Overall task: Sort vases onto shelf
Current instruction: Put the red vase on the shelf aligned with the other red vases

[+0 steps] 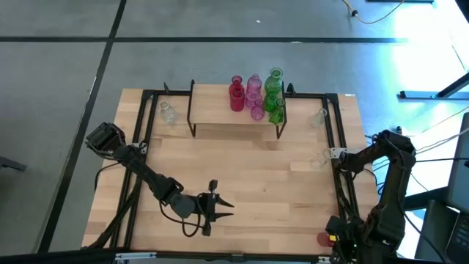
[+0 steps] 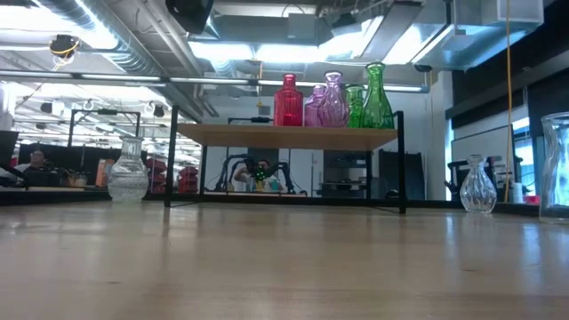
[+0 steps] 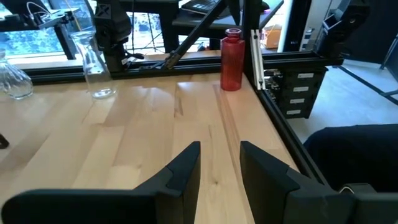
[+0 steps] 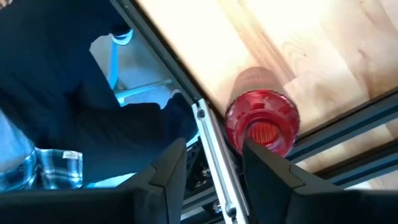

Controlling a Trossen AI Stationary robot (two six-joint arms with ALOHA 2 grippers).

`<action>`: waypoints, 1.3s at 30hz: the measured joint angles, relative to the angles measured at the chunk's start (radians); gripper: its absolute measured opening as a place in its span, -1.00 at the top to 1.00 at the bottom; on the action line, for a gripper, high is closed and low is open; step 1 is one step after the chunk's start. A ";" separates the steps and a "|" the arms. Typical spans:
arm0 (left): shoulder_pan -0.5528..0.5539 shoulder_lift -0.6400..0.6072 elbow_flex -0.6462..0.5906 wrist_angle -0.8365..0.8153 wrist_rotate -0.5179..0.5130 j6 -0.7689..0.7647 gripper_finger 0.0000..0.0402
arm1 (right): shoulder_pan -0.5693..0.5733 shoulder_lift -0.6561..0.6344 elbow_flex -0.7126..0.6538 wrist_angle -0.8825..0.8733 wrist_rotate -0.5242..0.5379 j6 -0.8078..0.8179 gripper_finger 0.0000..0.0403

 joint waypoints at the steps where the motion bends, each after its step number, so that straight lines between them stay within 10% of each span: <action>1: 0.000 0.000 0.000 0.000 0.000 0.000 0.48 | 0.000 0.002 0.000 -0.004 0.000 0.000 0.30; 21: -0.001 0.000 0.000 -0.009 0.002 -0.002 0.48 | 0.000 0.084 0.000 -0.077 -0.043 -0.065 0.32; 32: -0.001 0.000 0.000 -0.009 0.002 -0.001 0.48 | -0.021 0.092 0.002 -0.094 -0.046 -0.198 0.94; 39: -0.001 0.000 0.000 -0.020 0.002 -0.002 0.48 | -0.103 0.092 0.002 -0.092 -0.030 -0.382 0.90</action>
